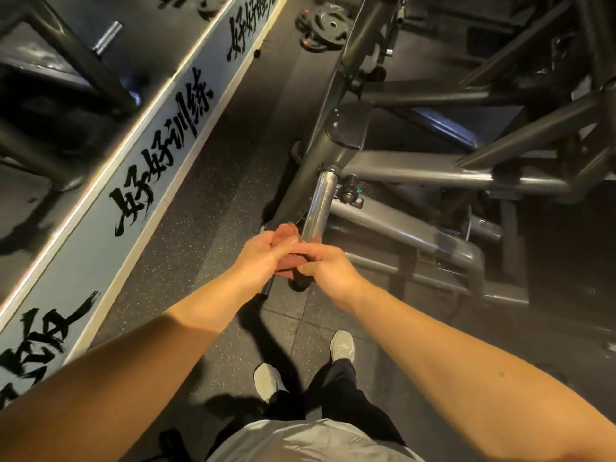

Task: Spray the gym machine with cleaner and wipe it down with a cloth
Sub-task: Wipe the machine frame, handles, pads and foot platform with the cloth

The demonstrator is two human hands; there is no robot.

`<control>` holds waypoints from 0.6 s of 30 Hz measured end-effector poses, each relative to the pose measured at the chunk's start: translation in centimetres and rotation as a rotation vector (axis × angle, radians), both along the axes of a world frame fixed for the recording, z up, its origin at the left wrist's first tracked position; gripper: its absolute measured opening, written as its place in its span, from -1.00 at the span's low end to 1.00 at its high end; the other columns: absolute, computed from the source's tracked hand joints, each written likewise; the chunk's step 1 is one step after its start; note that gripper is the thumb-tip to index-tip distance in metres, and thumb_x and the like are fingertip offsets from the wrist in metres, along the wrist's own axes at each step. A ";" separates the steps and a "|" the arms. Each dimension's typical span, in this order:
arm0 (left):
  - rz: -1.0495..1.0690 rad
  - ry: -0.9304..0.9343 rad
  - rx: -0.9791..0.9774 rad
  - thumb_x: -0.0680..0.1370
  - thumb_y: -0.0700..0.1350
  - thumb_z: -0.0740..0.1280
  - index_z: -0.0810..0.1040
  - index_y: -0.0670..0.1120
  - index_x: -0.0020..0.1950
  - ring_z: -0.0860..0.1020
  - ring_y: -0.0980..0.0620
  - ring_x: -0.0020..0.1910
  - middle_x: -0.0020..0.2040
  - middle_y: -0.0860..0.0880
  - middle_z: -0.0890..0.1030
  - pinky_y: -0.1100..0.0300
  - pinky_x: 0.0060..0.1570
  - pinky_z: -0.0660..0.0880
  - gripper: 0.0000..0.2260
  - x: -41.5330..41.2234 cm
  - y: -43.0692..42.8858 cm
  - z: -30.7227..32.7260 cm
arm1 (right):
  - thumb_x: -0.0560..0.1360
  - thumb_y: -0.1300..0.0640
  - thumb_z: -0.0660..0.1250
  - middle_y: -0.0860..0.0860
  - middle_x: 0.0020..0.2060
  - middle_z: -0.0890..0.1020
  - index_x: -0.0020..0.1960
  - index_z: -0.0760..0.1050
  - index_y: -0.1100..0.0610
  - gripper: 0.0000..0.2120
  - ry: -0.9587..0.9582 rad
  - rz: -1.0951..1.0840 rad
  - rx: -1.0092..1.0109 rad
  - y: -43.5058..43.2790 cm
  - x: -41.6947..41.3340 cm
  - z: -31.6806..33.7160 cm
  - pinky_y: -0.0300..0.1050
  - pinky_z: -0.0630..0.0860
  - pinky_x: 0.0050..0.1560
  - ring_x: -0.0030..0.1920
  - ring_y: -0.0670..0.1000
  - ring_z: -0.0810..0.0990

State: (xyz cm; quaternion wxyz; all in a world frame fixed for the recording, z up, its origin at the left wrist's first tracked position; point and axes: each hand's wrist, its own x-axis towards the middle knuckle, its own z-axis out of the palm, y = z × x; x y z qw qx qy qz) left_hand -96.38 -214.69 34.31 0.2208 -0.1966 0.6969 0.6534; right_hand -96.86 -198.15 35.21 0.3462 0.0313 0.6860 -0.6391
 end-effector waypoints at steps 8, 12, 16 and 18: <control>0.155 0.225 -0.466 0.69 -0.08 0.30 0.51 -0.07 0.12 0.56 0.19 -0.12 -0.05 0.10 0.56 0.42 -0.24 0.45 -0.92 -1.8 -0.2 -0.3 | 0.60 0.33 0.22 0.03 0.18 0.65 0.43 0.51 0.10 -0.57 -0.100 -0.351 0.397 0.1 -2.1 -4.3 -0.02 0.60 0.12 0.03 0.07 0.62; -0.034 0.171 -0.436 0.68 0.04 0.29 0.61 -0.03 0.06 0.67 0.12 -0.11 -0.05 0.04 0.67 0.15 -0.05 0.63 -0.82 -0.9 3.1 -2.6 | 0.60 0.34 0.23 0.13 -0.01 0.74 0.12 0.67 0.09 -0.70 -0.259 -0.340 0.261 0.0 -2.2 -4.9 0.14 0.67 0.13 0.02 0.19 0.72; -0.061 0.007 -0.349 0.66 0.03 0.32 0.67 -0.07 0.07 0.67 -0.02 0.02 0.01 -0.09 0.71 0.02 0.15 0.59 -0.78 -1.1 3.0 -4.2 | 0.63 0.31 0.22 0.07 -0.08 0.75 0.13 0.69 0.18 -0.73 -0.232 -0.361 0.190 0.7 -2.2 -4.8 -0.21 0.64 -0.14 -0.12 -0.01 0.71; -0.074 0.024 -0.330 0.60 -0.21 0.43 0.59 -0.12 0.14 0.63 -0.10 0.14 0.09 -0.11 0.65 -0.03 0.25 0.56 -0.86 -1.1 2.4 -5.6 | 0.62 0.37 0.15 0.11 -0.04 0.75 0.11 0.71 0.18 -0.64 -0.260 -0.361 0.183 1.1 -2.5 -5.5 -0.20 0.66 -0.14 -0.06 0.06 0.73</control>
